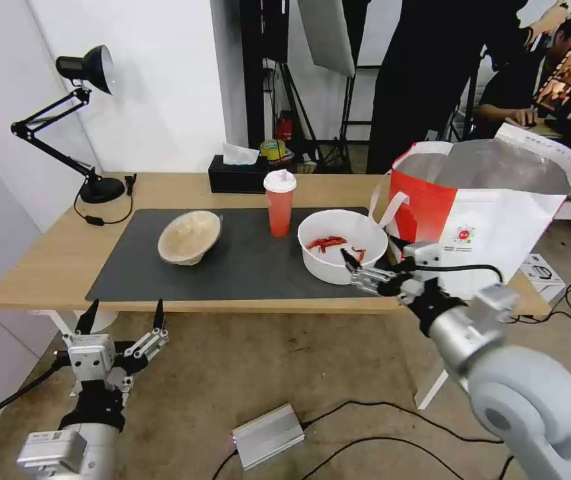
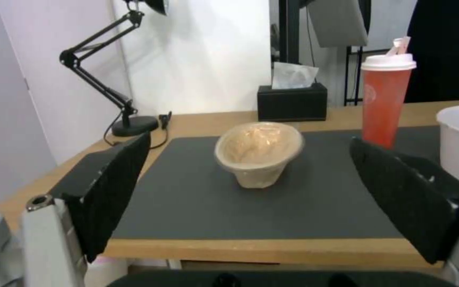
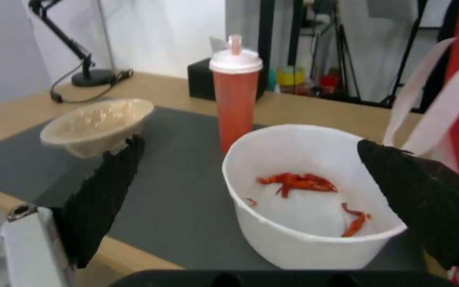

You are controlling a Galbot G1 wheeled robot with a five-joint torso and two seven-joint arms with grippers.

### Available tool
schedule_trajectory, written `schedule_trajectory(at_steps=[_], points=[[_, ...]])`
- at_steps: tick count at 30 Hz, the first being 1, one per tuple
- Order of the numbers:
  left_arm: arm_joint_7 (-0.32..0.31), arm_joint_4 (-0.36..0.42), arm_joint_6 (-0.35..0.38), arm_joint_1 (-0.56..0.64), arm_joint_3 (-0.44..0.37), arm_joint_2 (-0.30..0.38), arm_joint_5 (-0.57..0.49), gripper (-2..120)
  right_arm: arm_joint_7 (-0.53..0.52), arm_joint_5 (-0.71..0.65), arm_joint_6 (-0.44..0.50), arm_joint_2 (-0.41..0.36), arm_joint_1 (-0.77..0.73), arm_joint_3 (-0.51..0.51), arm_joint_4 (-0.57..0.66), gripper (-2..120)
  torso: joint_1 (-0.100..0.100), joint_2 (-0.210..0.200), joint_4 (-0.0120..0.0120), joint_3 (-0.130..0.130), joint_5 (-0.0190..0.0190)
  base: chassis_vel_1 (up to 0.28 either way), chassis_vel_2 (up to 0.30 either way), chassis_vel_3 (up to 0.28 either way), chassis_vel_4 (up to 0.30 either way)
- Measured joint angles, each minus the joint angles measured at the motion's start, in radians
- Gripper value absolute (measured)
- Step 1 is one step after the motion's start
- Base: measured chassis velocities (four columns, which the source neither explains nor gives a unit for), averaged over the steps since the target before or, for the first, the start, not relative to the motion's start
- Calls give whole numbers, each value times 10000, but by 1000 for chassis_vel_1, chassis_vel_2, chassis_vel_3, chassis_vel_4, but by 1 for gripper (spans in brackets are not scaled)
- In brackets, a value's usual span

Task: Pick up the trash from the table and place it into the takeout bag.

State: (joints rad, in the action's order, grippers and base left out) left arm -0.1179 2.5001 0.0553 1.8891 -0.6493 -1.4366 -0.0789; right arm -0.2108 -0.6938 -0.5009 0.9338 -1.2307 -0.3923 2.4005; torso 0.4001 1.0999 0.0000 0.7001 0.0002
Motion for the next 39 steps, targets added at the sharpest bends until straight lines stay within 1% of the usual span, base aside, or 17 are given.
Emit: schedule_trajectory(at_steps=[1, 4, 5, 9, 10, 12, 14, 15, 19, 20, 24, 29, 35, 39], points=[[0, 0, 0, 0, 0, 0, 0, 100, 0, 0, 0, 0, 0, 0, 0, 100, 0, 0, 0, 0, 0, 0, 0, 0, 0], [6, 0, -6, 18, 31, -41, 110, 100, -129, -171, -84, -285, 640, 663, -424, 100, -1, 0, 0, 0, 0, 0, 0, 0, 0], [6, 0, -6, 18, 31, -41, 110, 100, -129, -171, -84, -285, 640, 663, -424, 100, -1, 0, 0, 0, 0, 0, 0, 0, 0], [19, 0, -26, 26, 106, -192, 179, 100, -291, -905, -445, -898, 2123, 1711, -1095, 100, 0, 0, 0, 0, -2, 0, 0, 0, 0], [19, 0, -26, 26, 106, -192, 179, 100, -291, -905, -445, -898, 2123, 1711, -1095, 100, 0, 0, 0, 0, -2, 0, 0, 0, 0], [35, 0, -61, 36, 144, -233, 202, 100, -347, -1335, -623, -1148, 3010, 2338, -1447, 100, 0, 0, 1, -1, -2, 0, 0, 0, 0], [43, 0, -109, 59, 129, -235, 202, 100, -414, -1669, -767, -1216, 3790, 2974, -1868, 100, 0, 0, 0, -1, -2, 0, 0, 0, 0], [43, 0, -109, 59, 129, -235, 202, 100, -414, -1669, -767, -1216, 3790, 2974, -1868, 100, 0, 0, 0, -1, -2, 0, 0, 0, 0], [55, -1, -149, 74, 71, -232, 199, 100, -724, -2246, -1181, -975, 4722, 3723, -2598, 100, -1, 1, 0, 0, -2, 0, 0, 0, 0], [55, -1, -149, 74, 71, -232, 199, 100, -724, -2246, -1181, -975, 4722, 3723, -2598, 100, -1, 1, 0, 0, -2, 0, 0, 0, 0], [59, 0, -190, 79, 29, -292, 197, 100, -978, -2475, -1703, -627, 5437, 4218, -3363, 100, -1, 0, 1, 0, -2, 0, 0, 0, 0], [176, 0, -414, 82, -94, -301, 427, 100, -987, -2712, -1962, -466, 5939, 4628, -3903, 100, -1, 0, 0, -1, -2, 0, 0, 0, 0], [215, -1, -473, 82, -133, -296, 474, 100, -1049, -2845, -2196, -274, 6374, 4902, -4464, 100, -1, 1, 0, -1, -2, 0, 0, 0, 0], [218, -1, -476, 62, -136, -285, 452, 100, -1241, -2944, -2227, -139, 6699, 5268, -4759, 100, -1, 1, -1, -1, -3, 0, 0, 0, 0]])
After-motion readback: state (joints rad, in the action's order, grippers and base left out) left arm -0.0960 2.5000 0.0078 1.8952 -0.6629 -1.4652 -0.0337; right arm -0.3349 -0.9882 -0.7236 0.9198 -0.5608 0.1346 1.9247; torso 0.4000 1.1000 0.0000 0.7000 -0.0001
